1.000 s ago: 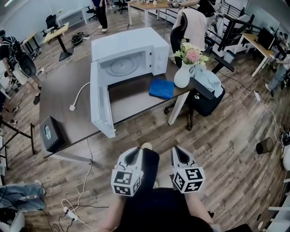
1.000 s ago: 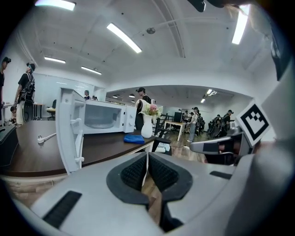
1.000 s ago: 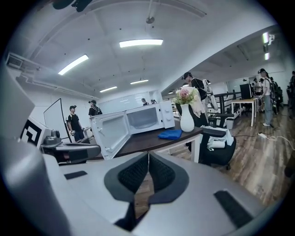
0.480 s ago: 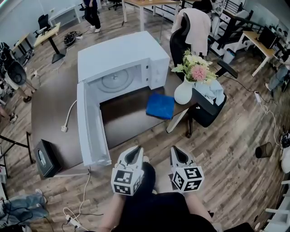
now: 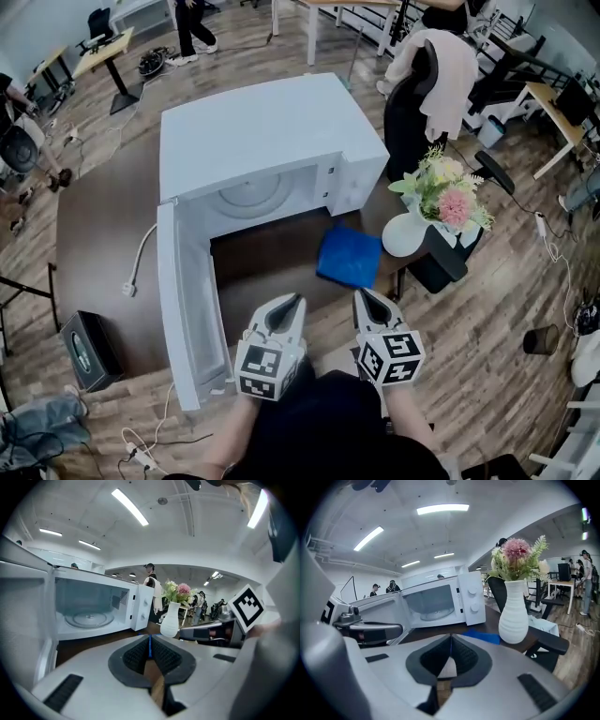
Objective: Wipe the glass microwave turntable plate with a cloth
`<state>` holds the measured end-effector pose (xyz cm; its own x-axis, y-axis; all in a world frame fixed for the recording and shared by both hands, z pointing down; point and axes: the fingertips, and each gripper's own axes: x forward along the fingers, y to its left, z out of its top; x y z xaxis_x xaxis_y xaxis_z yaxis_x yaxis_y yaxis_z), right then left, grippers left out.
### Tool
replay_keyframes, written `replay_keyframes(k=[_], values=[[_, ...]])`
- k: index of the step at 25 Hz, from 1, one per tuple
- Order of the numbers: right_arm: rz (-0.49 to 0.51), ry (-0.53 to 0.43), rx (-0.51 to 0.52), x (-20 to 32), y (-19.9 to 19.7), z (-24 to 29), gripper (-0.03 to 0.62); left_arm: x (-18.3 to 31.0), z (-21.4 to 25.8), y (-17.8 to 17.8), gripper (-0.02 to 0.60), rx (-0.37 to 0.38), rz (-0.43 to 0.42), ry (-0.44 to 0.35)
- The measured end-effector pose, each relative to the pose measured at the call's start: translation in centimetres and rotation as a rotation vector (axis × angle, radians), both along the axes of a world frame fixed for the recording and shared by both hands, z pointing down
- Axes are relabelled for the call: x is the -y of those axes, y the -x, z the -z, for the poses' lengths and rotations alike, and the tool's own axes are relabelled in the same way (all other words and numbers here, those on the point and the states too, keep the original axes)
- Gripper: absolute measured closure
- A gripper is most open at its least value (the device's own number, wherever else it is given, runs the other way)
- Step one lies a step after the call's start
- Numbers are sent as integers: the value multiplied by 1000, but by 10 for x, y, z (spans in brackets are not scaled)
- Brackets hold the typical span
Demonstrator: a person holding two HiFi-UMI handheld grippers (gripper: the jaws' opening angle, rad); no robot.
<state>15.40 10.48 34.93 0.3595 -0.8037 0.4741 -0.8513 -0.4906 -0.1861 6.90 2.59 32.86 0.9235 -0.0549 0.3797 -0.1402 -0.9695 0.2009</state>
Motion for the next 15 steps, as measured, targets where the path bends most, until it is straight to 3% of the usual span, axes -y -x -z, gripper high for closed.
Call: replay_keyframes(k=[9,15], values=[[59,34,13,28,-37,-13,599,32,-10,-18,568,28,79,13],[146,112,26,46,-64,-36,597,39,-22,-32,568,69,169,39]])
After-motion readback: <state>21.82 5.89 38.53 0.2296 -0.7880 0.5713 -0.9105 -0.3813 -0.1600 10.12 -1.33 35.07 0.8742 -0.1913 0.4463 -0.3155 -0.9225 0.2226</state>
